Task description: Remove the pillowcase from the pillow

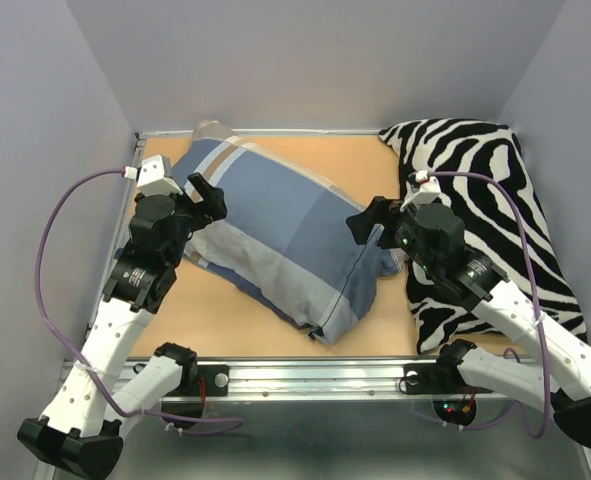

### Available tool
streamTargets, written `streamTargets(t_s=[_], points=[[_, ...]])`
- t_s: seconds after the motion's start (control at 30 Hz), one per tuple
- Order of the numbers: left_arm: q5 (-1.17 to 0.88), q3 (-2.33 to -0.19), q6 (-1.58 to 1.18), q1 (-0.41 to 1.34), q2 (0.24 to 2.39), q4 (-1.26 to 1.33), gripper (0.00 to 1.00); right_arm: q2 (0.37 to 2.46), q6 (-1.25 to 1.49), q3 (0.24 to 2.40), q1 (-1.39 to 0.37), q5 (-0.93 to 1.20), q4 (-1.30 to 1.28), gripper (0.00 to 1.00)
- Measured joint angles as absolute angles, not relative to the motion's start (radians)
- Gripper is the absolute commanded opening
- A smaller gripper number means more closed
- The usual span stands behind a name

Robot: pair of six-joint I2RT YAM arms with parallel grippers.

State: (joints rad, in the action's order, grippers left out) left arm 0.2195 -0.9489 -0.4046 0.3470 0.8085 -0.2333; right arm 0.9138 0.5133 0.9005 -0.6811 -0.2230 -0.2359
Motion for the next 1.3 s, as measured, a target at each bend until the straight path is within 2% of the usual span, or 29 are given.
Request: streamTargets(t_s=[0.33, 0.6, 0.9, 1.3], points=[[0.381, -0.948, -0.581, 0.347, 0.799, -0.320, 0.99, 0.929, 0.519, 0.887, -0.681, -0.209, -0.295, 1.00], [0.437, -0.738, -0.778, 0.347, 0.724, -0.333, 0.99, 0.950, 0.577, 0.720, -0.735, -0.175, -0.320, 1.00], [0.391, -0.492, -0.868, 0.347, 0.652, -0.123, 0.99, 0.877, 0.634, 0.650, -0.764, -0.133, -0.326, 1.00], [0.268, -0.309, -0.844, 0.347, 0.746, 0.350, 0.99, 0.862, 0.717, 0.572, -0.971, -0.176, -0.302, 1.00]])
